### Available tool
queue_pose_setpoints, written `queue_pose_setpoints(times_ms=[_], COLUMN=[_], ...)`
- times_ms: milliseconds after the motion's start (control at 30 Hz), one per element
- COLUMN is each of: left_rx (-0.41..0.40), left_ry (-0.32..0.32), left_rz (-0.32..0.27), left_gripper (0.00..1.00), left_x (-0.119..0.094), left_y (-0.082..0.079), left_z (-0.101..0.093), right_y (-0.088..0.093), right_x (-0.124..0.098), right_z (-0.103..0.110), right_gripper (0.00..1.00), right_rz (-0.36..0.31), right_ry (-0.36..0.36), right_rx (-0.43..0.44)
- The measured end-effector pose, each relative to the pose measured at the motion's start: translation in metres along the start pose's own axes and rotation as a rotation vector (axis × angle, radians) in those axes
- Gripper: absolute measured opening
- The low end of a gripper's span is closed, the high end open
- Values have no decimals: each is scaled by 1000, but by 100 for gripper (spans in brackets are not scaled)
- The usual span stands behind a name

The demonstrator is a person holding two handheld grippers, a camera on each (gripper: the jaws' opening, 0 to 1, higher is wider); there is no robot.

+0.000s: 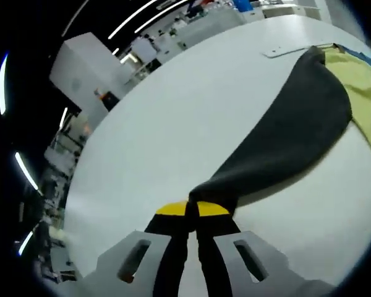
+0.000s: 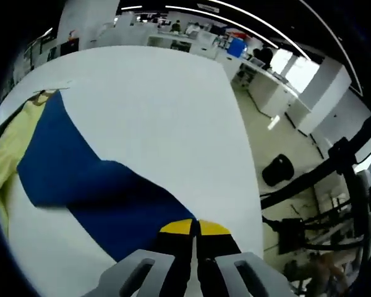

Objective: Fold the garment on the visible template until the final outline fits inside the template.

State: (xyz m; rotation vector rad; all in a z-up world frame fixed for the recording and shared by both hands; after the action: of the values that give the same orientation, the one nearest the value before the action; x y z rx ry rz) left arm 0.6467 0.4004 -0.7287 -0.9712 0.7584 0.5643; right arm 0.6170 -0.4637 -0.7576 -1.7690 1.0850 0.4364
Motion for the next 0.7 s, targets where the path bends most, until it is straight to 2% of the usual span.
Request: queue_pose_setpoints(times_ms=[33,67,200,333,467,600,700], left_rx=[26,31,32,9,30,33,27], left_ry=[-3,2,0,-7,-6,1,19], left_rz=[10,12,19,40,56,54,29], left_gripper=[0,0,0,0,0,0,1], left_x=[1,2,5,8,9,9,7], left_y=[-1,0,3,12,17,18,15], left_z=[2,3,8,14,16,16,12], right_y=[-1,-2,-7,-11,-13,-15,-17], right_x=[2,4,11,18,20,21,20], right_z=[-2,-6,-9,-14,-14,-13,-10], right_gripper=[0,0,0,0,0,0,0], right_rz=[-7,-8,-2,9,15,13,5], right_ry=[14,28,20,10,7,13,15], right_rx=[-30,-98,-148,-154,-169,-195,-168])
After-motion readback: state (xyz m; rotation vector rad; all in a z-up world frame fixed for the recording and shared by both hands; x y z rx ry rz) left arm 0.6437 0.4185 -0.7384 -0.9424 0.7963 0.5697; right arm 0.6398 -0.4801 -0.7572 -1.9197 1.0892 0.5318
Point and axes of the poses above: the point that each gripper's makers call its tool centre point, and the gripper's own axes: x roughly forward along the fingers, z roughly to its left, y roughly out of its underside, the point moved 1 cm from there along -x, roughly backward along the fingers, and after that the axes turned 15 degrees about y, right-handed, at the moved point
